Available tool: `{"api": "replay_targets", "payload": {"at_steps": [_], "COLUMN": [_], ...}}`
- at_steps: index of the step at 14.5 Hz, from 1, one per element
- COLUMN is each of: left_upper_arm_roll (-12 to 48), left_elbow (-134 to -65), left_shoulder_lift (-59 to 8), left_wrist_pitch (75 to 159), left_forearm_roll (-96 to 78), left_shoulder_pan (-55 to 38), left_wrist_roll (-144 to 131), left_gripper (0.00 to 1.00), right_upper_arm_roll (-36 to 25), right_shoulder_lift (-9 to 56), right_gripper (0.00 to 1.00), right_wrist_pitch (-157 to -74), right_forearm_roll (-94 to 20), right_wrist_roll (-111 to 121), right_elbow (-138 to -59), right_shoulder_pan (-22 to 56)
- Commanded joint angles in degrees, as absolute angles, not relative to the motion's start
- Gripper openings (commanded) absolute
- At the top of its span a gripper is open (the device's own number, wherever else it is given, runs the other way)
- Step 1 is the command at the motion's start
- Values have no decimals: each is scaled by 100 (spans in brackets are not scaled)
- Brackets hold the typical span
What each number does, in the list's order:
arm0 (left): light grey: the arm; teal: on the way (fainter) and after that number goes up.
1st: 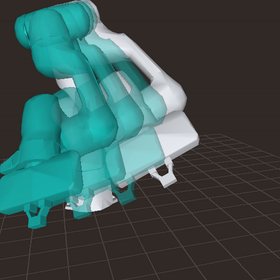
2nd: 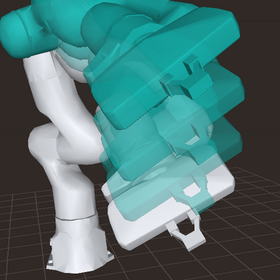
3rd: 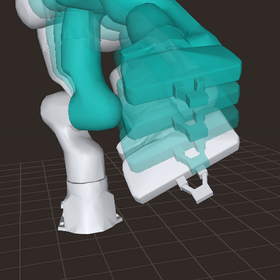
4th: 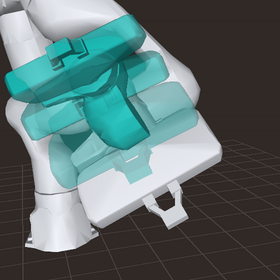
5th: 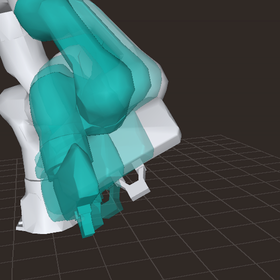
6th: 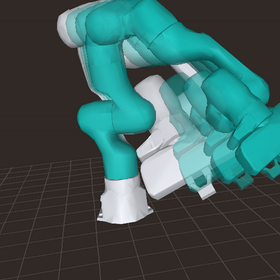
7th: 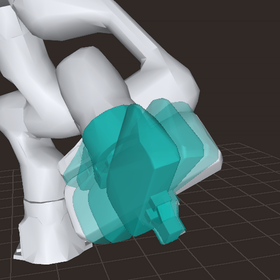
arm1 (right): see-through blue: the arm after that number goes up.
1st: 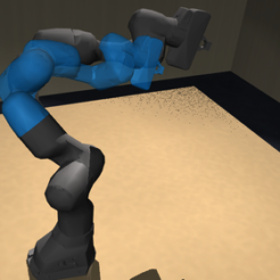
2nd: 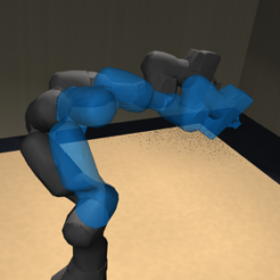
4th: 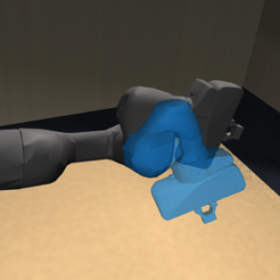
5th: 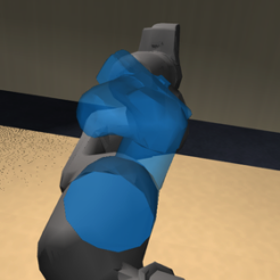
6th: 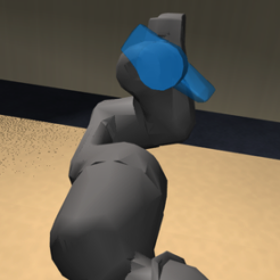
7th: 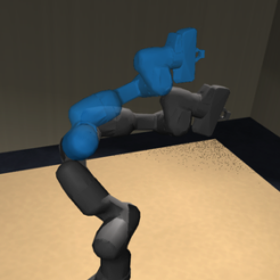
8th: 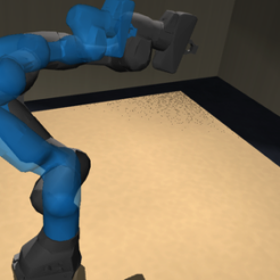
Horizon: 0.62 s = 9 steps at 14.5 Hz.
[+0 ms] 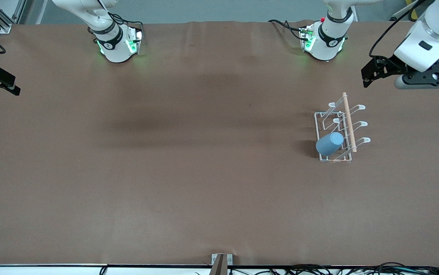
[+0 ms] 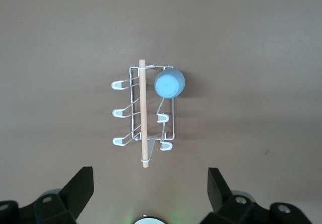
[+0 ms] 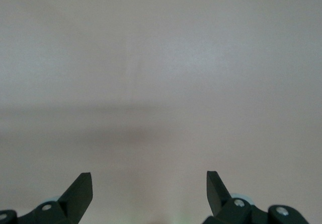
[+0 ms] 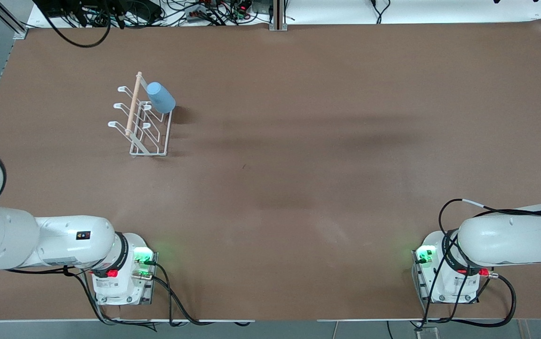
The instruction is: Hang cup on cup holder
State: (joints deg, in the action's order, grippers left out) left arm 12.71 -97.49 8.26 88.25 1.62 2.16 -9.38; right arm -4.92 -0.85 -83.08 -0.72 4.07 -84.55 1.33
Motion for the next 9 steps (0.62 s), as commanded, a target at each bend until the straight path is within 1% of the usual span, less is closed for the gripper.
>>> {"api": "replay_targets", "payload": {"at_steps": [1, 2, 7, 9], "left_upper_arm_roll": [766, 669, 659, 668], "left_elbow": [-10064, -9976, -9809, -9573], "left_shoulder_lift": [1125, 1099, 1055, 819], "left_wrist_pitch": [9026, 8992, 8781, 8614], "left_forearm_roll": [-9, -17, -35, -35], "left_shoulder_pan": [80, 36, -70, -9], "left_wrist_roll": [-836, -878, -905, -862], "left_gripper": [100, 100, 100, 100], "right_upper_arm_roll": [-483, -483, -475, -475], "right_shoulder_lift": [-97, -97, -97, -97], "right_gripper": [100, 100, 100, 100], "right_wrist_pitch": [-8244, -8244, -8235, -8235], "right_forearm_roll": [-26, -26, -26, -26], "right_wrist_roll": [316, 316, 316, 316], "right_elbow": [-8420, -8420, -8420, -8420], "right_shoulder_pan": [158, 158, 158, 158]}}
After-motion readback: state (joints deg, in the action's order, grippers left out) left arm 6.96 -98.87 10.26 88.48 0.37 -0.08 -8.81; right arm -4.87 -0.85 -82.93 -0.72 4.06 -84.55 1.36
